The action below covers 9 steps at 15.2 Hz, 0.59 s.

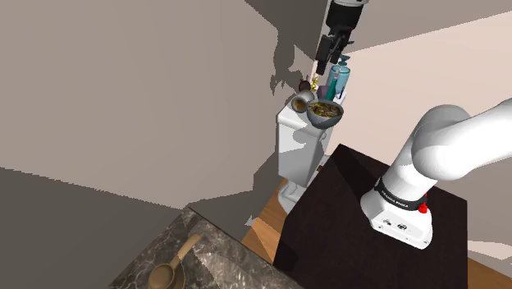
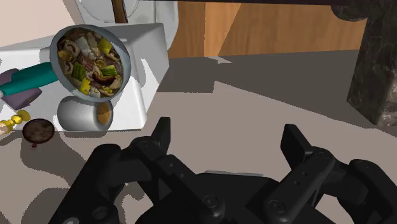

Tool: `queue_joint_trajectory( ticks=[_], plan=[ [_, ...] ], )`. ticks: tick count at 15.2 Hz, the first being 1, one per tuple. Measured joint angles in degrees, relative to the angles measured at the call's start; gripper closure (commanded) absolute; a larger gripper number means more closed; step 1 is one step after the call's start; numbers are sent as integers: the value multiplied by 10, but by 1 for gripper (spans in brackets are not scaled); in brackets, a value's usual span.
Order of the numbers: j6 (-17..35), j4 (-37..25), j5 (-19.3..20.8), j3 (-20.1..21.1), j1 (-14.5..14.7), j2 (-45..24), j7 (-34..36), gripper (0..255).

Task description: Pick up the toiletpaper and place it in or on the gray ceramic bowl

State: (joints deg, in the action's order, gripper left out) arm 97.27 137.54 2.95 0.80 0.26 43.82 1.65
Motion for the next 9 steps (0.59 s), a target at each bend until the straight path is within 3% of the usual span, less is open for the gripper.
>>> queue_joint_trajectory(
  ticks=[4,9],
  plan=[
    [41,31,28,17,-7,-11,10,0],
    [140,87,104,55,-32,-60,46,0]
  ],
)
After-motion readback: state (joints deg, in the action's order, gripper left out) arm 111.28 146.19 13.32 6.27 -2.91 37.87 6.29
